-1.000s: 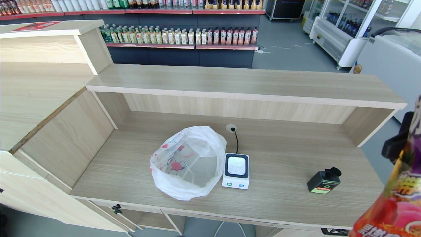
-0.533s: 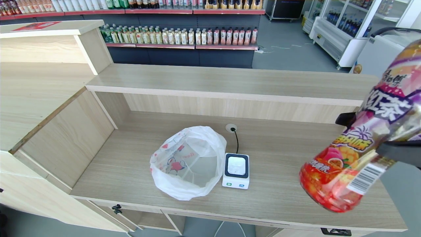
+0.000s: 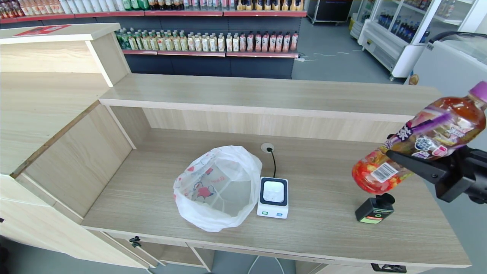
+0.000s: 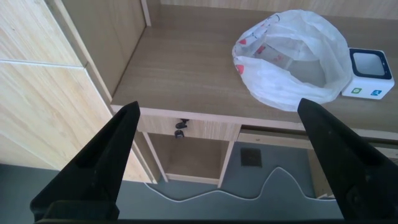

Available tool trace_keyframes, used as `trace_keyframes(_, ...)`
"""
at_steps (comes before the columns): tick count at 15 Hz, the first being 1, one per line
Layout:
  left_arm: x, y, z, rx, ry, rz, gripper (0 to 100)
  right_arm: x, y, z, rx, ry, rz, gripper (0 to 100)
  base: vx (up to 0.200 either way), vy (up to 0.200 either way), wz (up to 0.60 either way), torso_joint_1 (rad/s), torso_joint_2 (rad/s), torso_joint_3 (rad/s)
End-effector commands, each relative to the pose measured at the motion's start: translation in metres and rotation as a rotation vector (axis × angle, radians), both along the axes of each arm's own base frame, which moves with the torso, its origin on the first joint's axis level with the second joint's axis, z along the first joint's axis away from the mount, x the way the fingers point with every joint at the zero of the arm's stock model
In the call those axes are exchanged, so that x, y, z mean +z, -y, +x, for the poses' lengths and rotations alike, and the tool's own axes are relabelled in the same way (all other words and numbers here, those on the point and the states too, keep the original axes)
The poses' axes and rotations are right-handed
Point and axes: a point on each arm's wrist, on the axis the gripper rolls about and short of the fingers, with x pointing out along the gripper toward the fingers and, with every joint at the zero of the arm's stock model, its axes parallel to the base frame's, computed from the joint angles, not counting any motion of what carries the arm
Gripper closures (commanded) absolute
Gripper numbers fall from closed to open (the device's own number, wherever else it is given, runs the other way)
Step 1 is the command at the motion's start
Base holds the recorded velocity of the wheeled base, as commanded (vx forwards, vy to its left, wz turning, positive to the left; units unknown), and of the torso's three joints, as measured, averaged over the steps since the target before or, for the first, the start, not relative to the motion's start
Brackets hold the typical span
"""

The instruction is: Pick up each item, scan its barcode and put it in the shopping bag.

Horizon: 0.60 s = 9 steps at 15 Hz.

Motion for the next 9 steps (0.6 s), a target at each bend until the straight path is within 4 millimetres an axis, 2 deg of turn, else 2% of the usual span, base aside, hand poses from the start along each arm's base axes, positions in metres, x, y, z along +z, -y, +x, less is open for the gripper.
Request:
trace_keyframes(1,0.0,0.0,0.0,0.0,0.0,0.0,0,-0.019,0.003,-0.003,-0.072,-0.034,-0.016,100,0.0,0.0,0.0,0.0,0.0,0.0)
trace_keyframes(2,0.0,0.0,0.0,0.0,0.0,0.0,0,-0.028,0.008,0.004,-0.165,-0.027,-0.04,100,0.0,0.0,0.0,0.0,0.0,0.0)
trace_keyframes(5,0.0,0.0,0.0,0.0,0.0,0.0,0,-0.034,0.01,0.008,-0.286,-0.045,-0.031,100,0.0,0.0,0.0,0.0,0.0,0.0)
trace_keyframes(8,0.0,0.0,0.0,0.0,0.0,0.002,0,-0.041,0.013,0.002,-0.341,-0.048,-0.063,100,0.0,0.0,0.0,0.0,0.0,0.0)
trace_keyframes(9,0.0,0.0,0.0,0.0,0.0,0.0,0,-0.048,0.013,-0.004,-0.416,-0.06,-0.082,100,0.0,0.0,0.0,0.0,0.0,0.0)
